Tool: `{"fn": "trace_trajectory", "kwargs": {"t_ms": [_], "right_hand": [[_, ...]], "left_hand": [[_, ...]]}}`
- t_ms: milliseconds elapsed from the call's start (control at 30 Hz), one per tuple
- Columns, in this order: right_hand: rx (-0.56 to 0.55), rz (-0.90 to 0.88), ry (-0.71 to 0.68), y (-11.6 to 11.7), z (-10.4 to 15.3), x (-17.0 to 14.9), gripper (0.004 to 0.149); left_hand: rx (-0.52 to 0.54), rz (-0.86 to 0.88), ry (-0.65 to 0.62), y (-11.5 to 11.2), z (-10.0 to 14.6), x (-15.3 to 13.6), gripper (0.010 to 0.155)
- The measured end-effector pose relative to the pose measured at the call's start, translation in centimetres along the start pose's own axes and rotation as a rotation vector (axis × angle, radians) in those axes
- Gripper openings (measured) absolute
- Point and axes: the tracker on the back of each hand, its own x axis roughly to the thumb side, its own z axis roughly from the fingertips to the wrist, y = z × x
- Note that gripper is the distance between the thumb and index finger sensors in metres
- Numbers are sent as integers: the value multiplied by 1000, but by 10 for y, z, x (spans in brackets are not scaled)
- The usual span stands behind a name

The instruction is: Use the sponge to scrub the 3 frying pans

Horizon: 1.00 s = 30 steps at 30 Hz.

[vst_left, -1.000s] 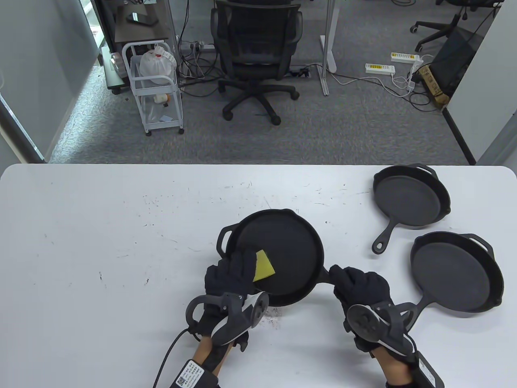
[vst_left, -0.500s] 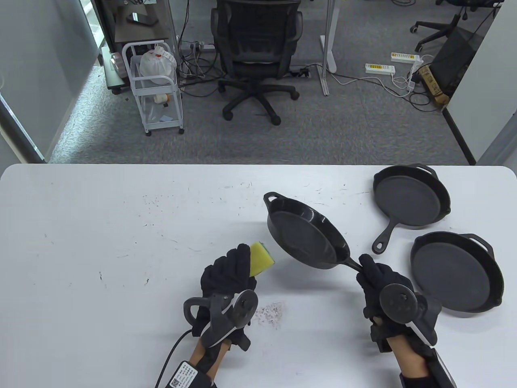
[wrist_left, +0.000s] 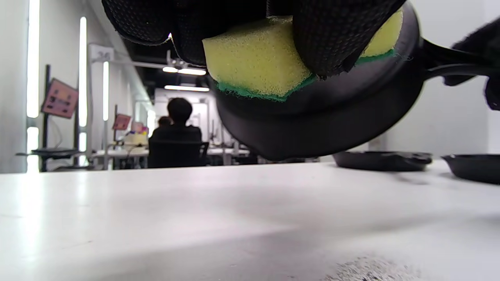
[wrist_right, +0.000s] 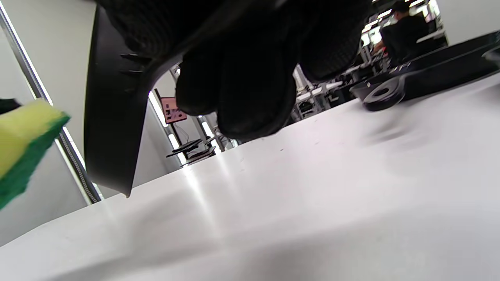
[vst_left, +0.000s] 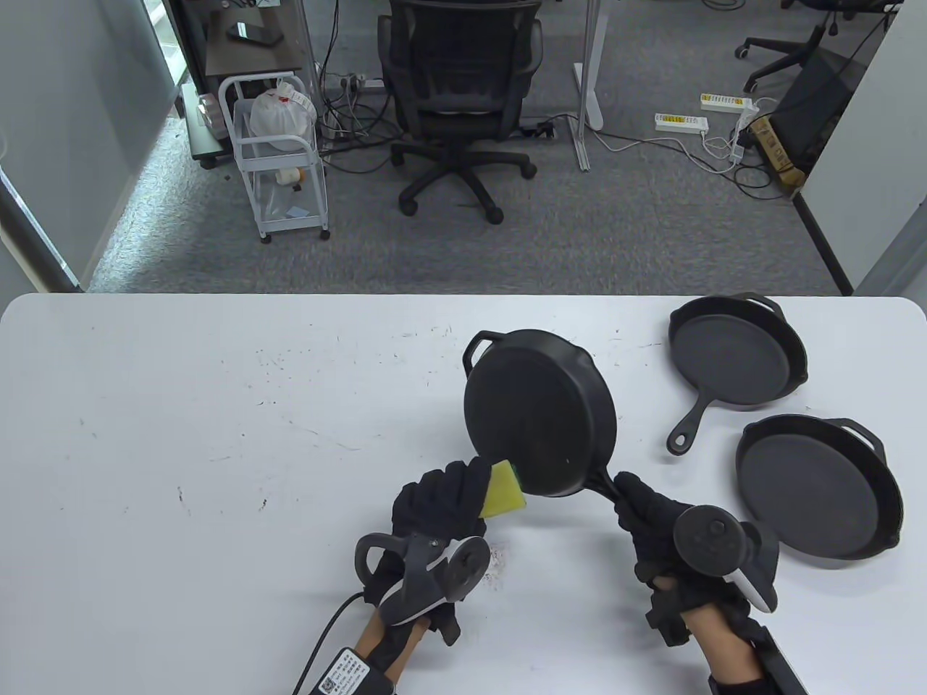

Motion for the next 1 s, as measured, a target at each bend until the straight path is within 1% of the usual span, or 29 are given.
{"fn": "trace_trajectory", "kwargs": {"t_ms": [100,133,200,233,267,300,367,400,467,500,567,600,667,700,767,800,867,933,967,1000], "right_hand": [[99,-16,-101,11,1,15,47],[124,38,-131,15,2,22,47],[160,134,-189,21,4,31,47],[166,128,-195,22,4,32,47],[189,74,-216,23,4,34,47],[199,74,-217,23,5,35,47],[169,72,-221,18,7,33,47],[149,55,-208,14,7,31,47],[102,-1,-177,5,8,23,47],[85,-16,-166,3,8,21,47],[32,-40,-132,-1,8,15,47],[19,-51,-119,-2,8,13,47],[9,-55,-103,0,8,13,47],[10,-52,-102,3,8,15,47],[21,-26,-116,7,9,20,47],[29,5,-136,10,9,24,47],[68,28,-187,15,11,32,48],[108,27,-229,18,12,37,47],[125,32,-248,19,13,39,48],[139,43,-261,19,14,40,48]], "left_hand": [[66,-70,-39,3,3,12,84],[106,-62,-24,6,4,13,85],[144,-62,23,14,4,8,84],[158,-68,51,16,4,4,84],[178,-84,104,18,2,-5,84],[182,-100,147,20,2,-13,83],[171,-108,229,19,1,-30,82],[145,-92,268,16,1,-39,82],[87,-47,297,10,0,-46,81],[66,-33,294,8,0,-46,81],[13,-24,218,4,-3,-35,81],[5,-28,178,3,-3,-28,81],[17,-27,79,4,-2,-10,82],[43,-23,27,6,-1,0,82],[87,-4,-24,11,3,14,82],[117,-8,-29,16,5,19,82],[182,-26,-6,25,7,17,82],[231,-50,75,32,6,4,81],[249,-58,135,33,5,-9,81],[238,-59,199,31,3,-23,81]]}}
